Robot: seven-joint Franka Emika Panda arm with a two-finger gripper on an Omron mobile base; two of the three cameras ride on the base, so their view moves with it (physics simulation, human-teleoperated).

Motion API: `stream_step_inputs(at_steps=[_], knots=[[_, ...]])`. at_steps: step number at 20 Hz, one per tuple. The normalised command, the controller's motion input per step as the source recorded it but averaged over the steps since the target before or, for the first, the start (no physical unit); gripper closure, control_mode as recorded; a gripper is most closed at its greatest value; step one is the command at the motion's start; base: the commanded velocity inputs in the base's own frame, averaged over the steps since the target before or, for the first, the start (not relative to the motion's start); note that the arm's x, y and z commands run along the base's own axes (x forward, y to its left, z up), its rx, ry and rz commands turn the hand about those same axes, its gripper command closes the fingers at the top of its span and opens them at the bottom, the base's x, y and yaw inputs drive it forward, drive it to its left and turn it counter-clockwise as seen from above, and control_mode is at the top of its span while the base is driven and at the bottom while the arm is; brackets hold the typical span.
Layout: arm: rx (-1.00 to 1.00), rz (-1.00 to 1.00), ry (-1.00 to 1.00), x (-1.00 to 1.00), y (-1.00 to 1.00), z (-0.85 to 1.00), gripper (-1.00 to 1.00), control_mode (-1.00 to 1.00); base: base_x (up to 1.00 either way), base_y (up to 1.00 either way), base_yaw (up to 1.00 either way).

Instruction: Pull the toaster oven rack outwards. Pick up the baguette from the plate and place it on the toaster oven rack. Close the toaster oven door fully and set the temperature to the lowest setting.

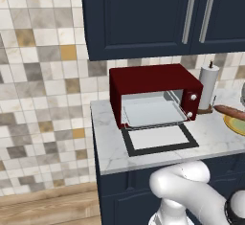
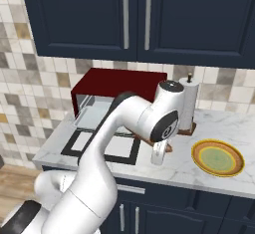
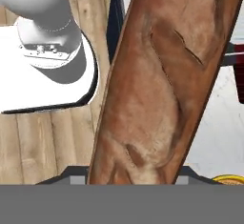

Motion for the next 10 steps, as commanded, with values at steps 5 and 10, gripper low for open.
stream_step_inputs(at_steps=[5, 10], knots=[[0.0, 0.31, -0.3, 0.29, 0.81, 0.6, 1.0, -1.0, 0.0, 0.0, 0.0], [-0.02, 0.32, -0.16, 0.35, 0.55, 0.4, 1.0, -1.0, 0.0, 0.0, 0.0]])
